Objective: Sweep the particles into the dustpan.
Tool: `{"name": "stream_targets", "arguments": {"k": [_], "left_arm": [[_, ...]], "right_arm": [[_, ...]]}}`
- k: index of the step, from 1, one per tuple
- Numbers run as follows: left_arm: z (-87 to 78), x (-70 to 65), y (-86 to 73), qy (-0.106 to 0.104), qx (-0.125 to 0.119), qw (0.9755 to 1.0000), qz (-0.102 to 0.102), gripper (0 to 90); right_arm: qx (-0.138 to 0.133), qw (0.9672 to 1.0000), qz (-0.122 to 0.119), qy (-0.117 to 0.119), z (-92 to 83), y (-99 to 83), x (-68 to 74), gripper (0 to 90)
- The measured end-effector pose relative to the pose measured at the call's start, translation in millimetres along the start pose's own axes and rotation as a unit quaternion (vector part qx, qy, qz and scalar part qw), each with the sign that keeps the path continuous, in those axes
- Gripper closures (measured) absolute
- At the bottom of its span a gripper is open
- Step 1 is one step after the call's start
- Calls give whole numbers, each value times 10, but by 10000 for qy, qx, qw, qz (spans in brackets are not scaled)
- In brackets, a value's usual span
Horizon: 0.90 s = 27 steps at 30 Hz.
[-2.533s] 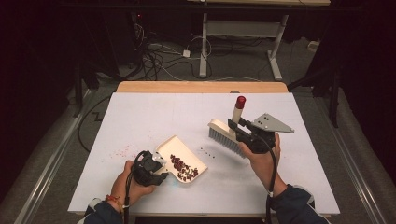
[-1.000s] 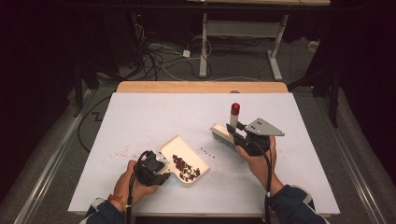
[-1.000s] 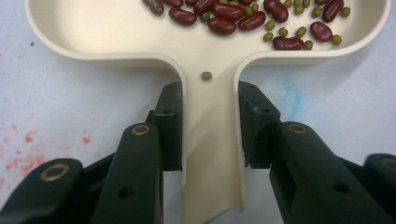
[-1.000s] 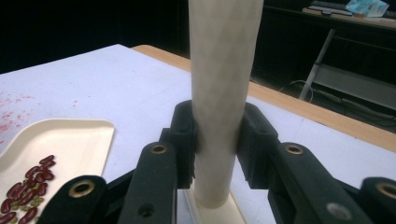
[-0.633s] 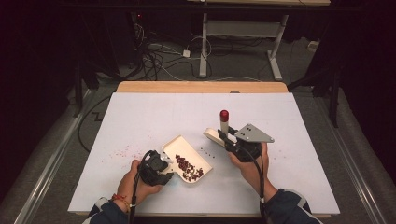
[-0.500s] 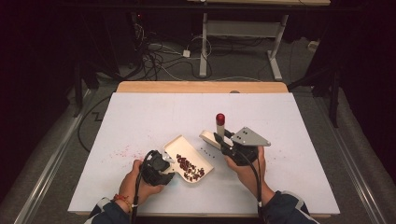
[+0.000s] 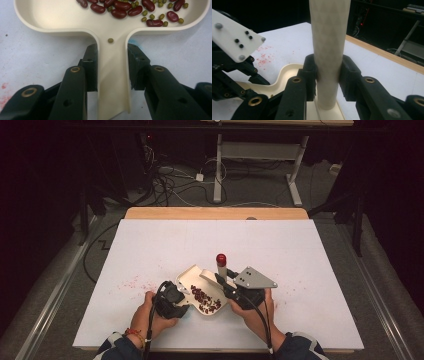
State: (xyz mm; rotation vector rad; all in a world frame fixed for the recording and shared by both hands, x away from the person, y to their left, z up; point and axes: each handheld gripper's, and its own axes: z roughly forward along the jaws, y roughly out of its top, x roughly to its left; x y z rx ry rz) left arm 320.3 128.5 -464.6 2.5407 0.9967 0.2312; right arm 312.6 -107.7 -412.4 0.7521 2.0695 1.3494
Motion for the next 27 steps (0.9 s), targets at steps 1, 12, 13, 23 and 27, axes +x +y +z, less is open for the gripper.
{"name": "stream_targets", "arguments": {"k": [1, 12, 13, 23, 27], "left_arm": [[2, -1, 0, 0, 4, 10000, -1, 639], [-2, 7, -4, -12, 1, 10000, 18, 640], [-2, 8, -4, -12, 1, 10000, 19, 640], [-6, 19, -12, -37, 1, 10000, 19, 640], [-7, 24, -14, -39, 9, 10000, 29, 640]], "right_arm": [[-18, 10000, -2, 51, -6, 6, 9, 706], [-194, 9996, 87, 187, -104, 98, -50, 708], [-223, 9995, 103, 177, -122, 110, -77, 708], [-328, 9992, 119, -200, -204, 139, -315, 708], [-195, 9991, 70, -369, -135, 80, -394, 708]]}}
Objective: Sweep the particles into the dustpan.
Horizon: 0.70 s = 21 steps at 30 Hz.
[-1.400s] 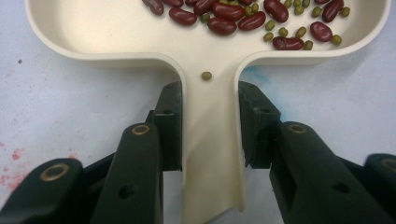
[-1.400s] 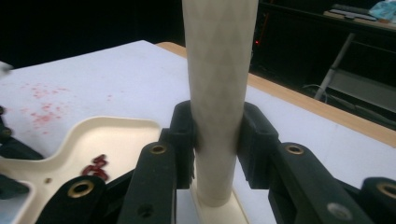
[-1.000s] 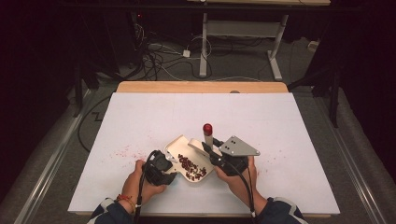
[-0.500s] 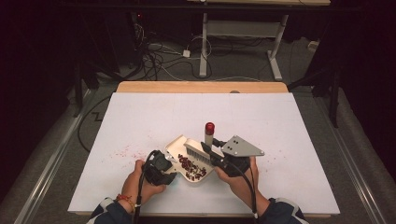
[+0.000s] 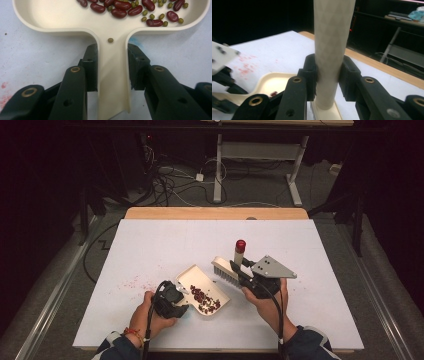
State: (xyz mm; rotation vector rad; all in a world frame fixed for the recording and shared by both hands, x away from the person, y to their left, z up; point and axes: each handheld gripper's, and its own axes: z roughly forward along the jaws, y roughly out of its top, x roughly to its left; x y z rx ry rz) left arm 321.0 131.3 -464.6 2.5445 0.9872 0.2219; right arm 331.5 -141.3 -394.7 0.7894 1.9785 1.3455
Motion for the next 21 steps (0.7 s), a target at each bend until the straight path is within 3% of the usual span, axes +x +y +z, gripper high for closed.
{"name": "stream_targets", "arguments": {"k": [3, 7, 12, 13, 21], "left_arm": [[-4, 10, -5, -3, 10, 10000, -1, 640], [1, 15, -6, -23, 7, 10000, -13, 640], [0, 23, -6, -23, 10, 10000, -17, 640], [0, 24, -7, -21, 9, 10000, -22, 640], [-4, 37, -13, -35, 22, 10000, -33, 640]], "right_arm": [[113, 9999, -41, -93, 68, -61, -30, 708], [227, 9997, -106, -16, 131, -100, -26, 708], [295, 9989, -272, 225, 123, -82, 108, 707], [318, 9983, -329, 371, 116, -72, 175, 707], [288, 9970, -368, 619, 63, -29, 273, 708]]}}
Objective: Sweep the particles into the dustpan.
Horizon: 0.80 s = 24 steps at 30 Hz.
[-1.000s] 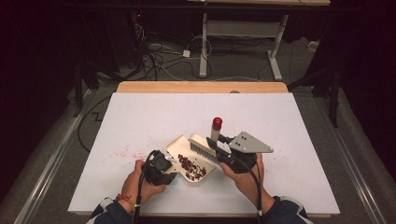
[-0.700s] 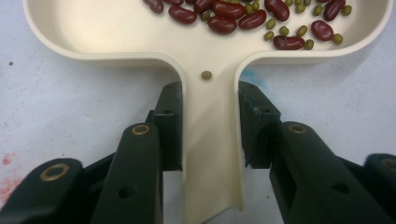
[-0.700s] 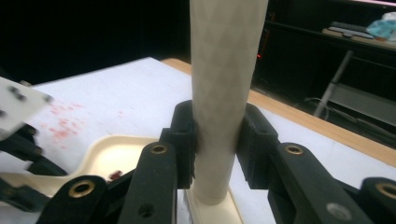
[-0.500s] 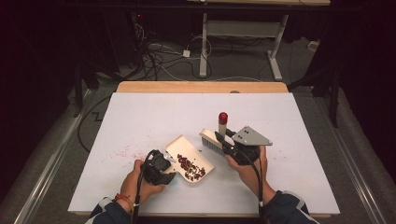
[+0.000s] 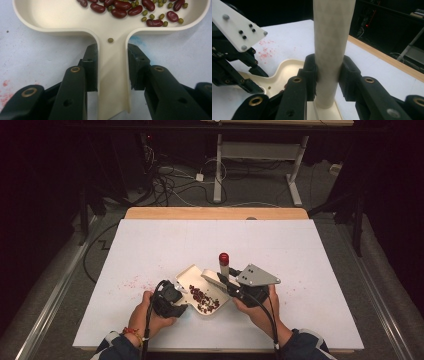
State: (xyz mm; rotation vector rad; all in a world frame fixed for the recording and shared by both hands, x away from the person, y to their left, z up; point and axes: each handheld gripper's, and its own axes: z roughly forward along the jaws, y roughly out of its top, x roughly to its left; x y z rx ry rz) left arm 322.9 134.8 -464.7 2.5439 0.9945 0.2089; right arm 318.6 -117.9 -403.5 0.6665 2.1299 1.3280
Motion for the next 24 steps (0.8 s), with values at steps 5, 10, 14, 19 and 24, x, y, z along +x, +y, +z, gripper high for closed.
{"name": "stream_targets", "arguments": {"k": [5, 10, 14, 19, 24], "left_arm": [[-11, 8, -16, -14, 17, 10000, -12, 641], [-22, 15, -29, -36, 66, 10000, -16, 641], [-18, 14, -25, -32, 85, 10000, -14, 641], [-21, 11, -25, -23, 66, 10000, -19, 640], [-25, 11, -21, 5, 48, 10000, -32, 640]], "right_arm": [[-130, 9999, 29, -102, -91, 53, -64, 708], [-193, 9993, 20, -317, -141, 62, -153, 708], [-95, 9983, -218, -529, -72, 9, -163, 708], [66, 9986, -312, -430, 29, -52, -111, 708], [183, 9994, -288, -59, -55, -2, 32, 708]]}}
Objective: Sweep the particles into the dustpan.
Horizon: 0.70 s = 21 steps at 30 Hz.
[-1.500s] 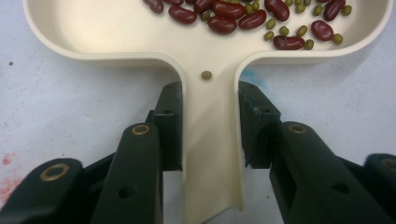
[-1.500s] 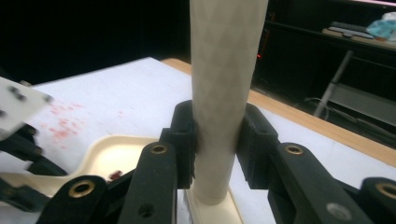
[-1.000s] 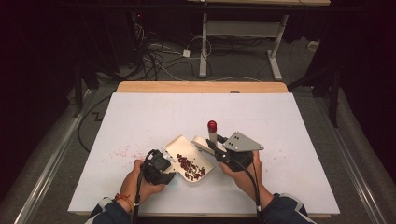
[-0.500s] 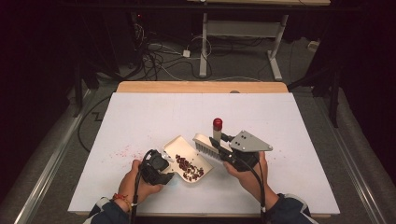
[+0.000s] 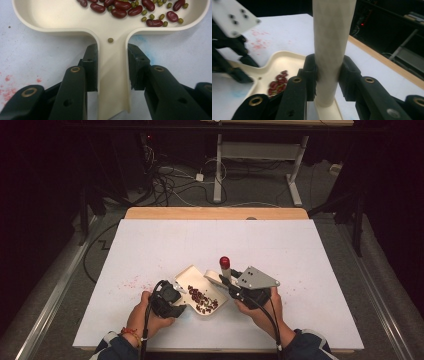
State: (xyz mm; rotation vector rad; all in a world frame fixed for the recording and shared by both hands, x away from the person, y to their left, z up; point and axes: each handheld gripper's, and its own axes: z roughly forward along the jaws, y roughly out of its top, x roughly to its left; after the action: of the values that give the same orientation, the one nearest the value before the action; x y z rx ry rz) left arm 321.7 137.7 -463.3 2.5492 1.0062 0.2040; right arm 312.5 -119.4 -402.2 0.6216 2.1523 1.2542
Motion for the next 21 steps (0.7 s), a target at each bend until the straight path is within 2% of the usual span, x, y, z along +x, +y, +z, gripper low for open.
{"name": "stream_targets", "arguments": {"k": [3, 8, 14, 21], "left_arm": [[2, 2, 0, -4, 0, 10000, -1, 640], [4, 3, -2, -10, 2, 10000, -5, 640], [12, 10, -2, -34, 3, 10000, -24, 640], [17, 9, 7, -24, -9, 10000, -55, 640]], "right_arm": [[-31, 9999, 54, 104, -32, 31, 23, 708], [-117, 9998, 54, 135, -73, 56, 22, 708], [-182, 9998, 36, 3, -76, 54, -27, 707], [-130, 9997, -158, 115, 29, 36, 110, 707]]}}
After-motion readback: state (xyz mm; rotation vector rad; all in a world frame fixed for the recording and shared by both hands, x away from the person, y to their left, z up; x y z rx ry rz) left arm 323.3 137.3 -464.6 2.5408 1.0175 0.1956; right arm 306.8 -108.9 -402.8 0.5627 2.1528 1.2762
